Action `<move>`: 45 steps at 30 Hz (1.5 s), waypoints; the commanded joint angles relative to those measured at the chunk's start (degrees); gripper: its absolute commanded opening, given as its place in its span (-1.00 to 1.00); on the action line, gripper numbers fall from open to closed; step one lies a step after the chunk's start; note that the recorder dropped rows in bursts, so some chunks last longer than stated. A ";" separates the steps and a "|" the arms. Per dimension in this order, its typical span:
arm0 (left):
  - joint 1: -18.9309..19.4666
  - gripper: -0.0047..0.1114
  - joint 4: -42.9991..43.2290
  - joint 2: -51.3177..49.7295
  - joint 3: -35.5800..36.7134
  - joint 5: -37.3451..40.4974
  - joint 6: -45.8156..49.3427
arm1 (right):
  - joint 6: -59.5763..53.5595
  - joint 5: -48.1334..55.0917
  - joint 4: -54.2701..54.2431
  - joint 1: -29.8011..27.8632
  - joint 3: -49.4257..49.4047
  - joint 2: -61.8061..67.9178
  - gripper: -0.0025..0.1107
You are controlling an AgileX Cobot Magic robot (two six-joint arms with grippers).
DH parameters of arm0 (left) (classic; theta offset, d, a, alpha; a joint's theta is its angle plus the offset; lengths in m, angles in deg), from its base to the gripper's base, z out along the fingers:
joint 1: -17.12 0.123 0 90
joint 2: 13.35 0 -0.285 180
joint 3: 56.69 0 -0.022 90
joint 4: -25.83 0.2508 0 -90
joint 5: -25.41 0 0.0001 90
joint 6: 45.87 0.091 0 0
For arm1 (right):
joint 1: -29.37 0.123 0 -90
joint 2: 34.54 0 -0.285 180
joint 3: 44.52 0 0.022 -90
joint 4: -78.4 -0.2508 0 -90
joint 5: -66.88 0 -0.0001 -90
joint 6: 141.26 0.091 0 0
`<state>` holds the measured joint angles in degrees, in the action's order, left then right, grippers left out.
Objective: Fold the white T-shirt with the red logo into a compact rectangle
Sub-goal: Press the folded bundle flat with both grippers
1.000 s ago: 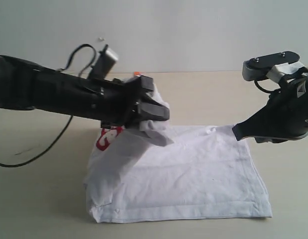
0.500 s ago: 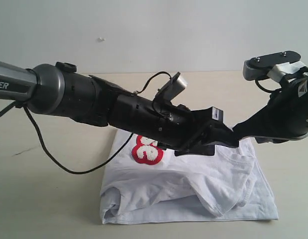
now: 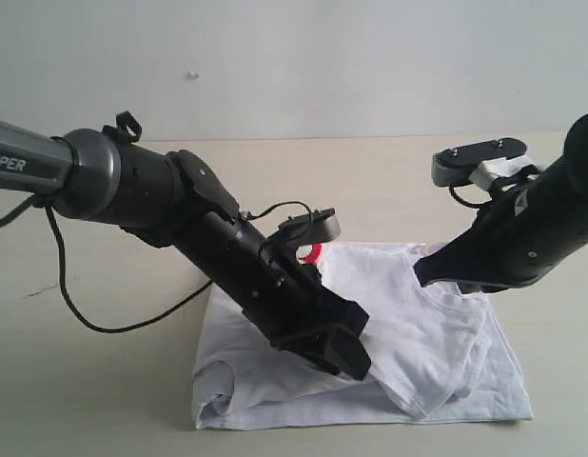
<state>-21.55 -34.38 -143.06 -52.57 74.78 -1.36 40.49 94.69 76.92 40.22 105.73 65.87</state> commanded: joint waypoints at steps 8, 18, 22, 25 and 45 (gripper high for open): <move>-1.21 -0.25 0.46 -1.77 -0.35 0.39 -0.20 | 0.05 -17.70 0.07 -0.20 0.04 17.54 -0.96; 2.17 -0.25 6.83 -1.77 -0.35 2.59 -3.01 | 0.05 -14.71 -1.28 -0.20 6.93 21.99 -0.96; 4.64 -0.25 10.14 -1.77 -0.35 3.24 -4.91 | 0.05 -12.50 -1.11 -0.20 7.62 21.99 -0.96; 6.40 -0.25 11.36 -1.77 -0.35 2.66 -5.94 | 0.05 -9.77 -1.11 -0.20 7.62 21.99 -0.96; 12.42 -0.20 8.17 10.00 -0.35 1.25 -4.87 | -0.39 -5.27 -1.11 -0.20 7.62 7.03 -0.96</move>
<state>-10.06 -26.47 -136.21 -53.03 77.55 -5.97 40.49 88.46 75.28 40.22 113.40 76.79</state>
